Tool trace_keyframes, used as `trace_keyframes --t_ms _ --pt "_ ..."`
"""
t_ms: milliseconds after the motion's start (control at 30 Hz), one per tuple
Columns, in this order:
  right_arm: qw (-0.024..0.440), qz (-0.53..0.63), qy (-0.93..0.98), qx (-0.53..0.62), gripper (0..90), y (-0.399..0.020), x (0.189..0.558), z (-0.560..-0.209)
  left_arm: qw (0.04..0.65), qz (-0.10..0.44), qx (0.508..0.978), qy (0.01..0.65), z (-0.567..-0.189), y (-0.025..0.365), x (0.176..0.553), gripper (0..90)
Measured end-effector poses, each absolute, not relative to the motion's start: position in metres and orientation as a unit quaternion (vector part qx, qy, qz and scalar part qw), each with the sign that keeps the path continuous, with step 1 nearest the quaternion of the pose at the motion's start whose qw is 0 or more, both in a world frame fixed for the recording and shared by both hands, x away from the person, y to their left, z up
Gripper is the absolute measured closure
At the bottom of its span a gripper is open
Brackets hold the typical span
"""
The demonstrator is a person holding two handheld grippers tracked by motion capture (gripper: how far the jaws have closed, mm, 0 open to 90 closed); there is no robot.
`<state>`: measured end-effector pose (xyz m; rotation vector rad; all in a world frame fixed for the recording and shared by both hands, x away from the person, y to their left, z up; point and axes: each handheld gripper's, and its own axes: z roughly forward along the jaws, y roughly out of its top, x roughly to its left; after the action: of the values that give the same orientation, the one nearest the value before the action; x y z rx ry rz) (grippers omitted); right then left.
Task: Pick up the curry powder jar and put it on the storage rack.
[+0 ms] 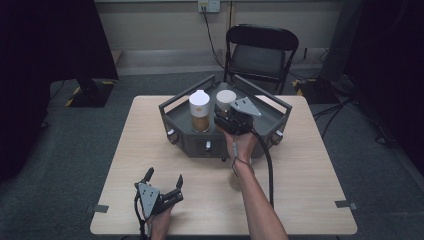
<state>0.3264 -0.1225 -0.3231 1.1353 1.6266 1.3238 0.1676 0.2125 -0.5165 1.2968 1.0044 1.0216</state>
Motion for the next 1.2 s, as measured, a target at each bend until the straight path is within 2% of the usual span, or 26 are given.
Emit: trace_keyframes --t_ms 300,433,500,633,1200 --pt "0.373 0.528 0.625 0.437 30.0 -0.124 0.324 -0.325 0.569 0.435 0.552 0.428 -0.517 0.213 0.168 1.0" --pt "0.380 0.533 0.618 0.435 20.2 -0.124 0.322 -0.325 0.569 0.435 0.552 0.427 -0.516 0.213 0.168 1.0" --pt "0.385 0.535 0.612 0.437 9.4 -0.123 0.322 -0.327 0.569 0.435 0.552 0.427 -0.516 0.213 0.168 1.0" --pt "0.393 0.535 0.608 0.435 0.9 -0.120 0.321 -0.329 0.569 0.435 0.552 0.427 -0.516 0.213 0.168 1.0" --pt "0.398 0.554 0.590 0.432 0.0 -0.120 0.311 -0.329 0.569 0.435 0.552 0.427 -0.517 0.213 0.168 1.0"
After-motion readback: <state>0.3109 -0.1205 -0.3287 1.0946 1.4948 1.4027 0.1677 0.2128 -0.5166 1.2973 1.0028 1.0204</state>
